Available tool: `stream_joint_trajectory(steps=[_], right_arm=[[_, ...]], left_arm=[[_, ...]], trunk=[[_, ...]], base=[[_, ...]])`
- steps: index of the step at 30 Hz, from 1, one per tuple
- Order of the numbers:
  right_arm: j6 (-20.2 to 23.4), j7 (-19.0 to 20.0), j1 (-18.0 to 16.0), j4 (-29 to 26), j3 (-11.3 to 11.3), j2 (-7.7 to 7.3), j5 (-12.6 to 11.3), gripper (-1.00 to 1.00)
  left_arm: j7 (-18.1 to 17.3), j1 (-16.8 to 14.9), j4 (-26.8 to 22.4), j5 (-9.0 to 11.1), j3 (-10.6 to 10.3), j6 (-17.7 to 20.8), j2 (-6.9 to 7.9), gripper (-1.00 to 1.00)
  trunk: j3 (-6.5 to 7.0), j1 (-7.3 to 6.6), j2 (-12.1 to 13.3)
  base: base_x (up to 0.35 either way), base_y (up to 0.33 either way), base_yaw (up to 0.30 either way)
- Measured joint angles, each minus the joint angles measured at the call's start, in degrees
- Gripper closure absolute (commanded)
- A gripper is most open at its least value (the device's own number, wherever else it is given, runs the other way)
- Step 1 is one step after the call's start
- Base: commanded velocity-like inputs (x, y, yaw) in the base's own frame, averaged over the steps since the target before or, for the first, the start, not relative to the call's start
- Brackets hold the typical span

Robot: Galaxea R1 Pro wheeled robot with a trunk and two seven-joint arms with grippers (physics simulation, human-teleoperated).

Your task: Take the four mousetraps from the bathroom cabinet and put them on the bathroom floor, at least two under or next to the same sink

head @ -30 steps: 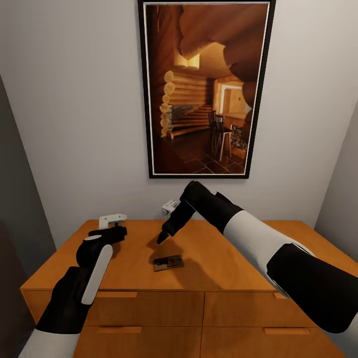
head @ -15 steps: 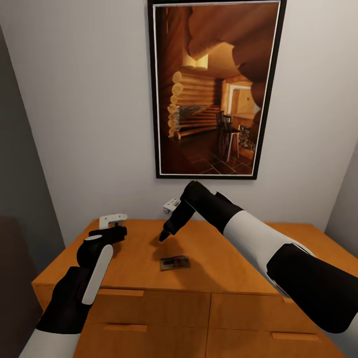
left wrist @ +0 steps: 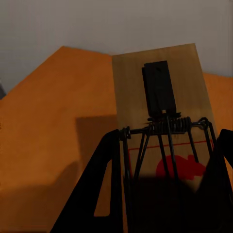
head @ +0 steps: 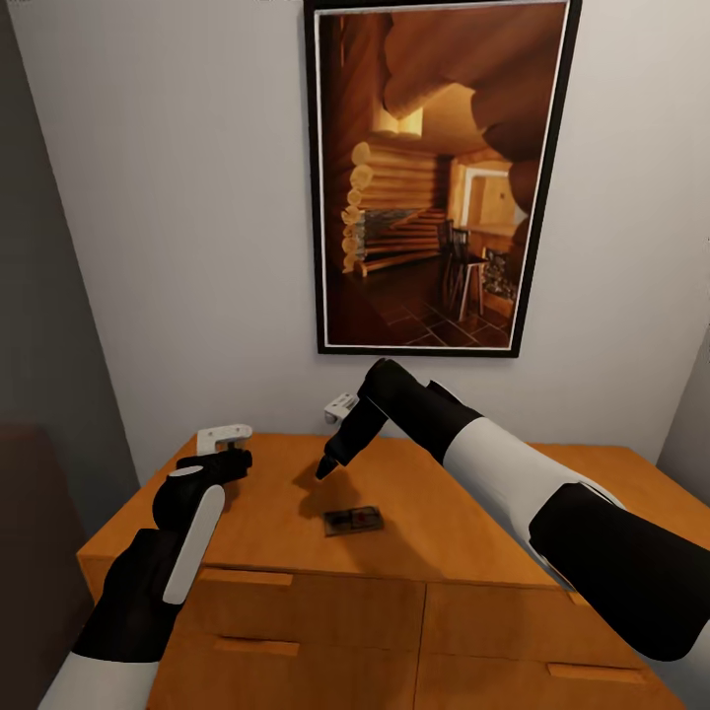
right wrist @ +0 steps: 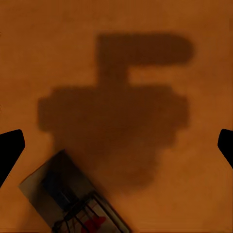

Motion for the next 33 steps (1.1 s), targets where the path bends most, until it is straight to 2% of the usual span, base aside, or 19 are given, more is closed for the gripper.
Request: stream_joint_trajectory(steps=[13,33], right_arm=[[0.0,-0.02,-0.01,0.02,0.13,0.06,0.03,-1.0],[-0.72,0.46,0.0,0.53,0.72,-0.31,0.68,-1.0]], left_arm=[[2.65,0.0,0.06,0.0,-0.12,-0.11,-0.73,1.0],[3.31,0.0,0.21,0.01,-0.25,-0.13,-0.79,1.0]], trunk=[[0.0,0.01,0.0],[0.0,0.0,0.0]], base=[[-0.205,-0.098,0.001],[-0.015,-0.008,0.0]])
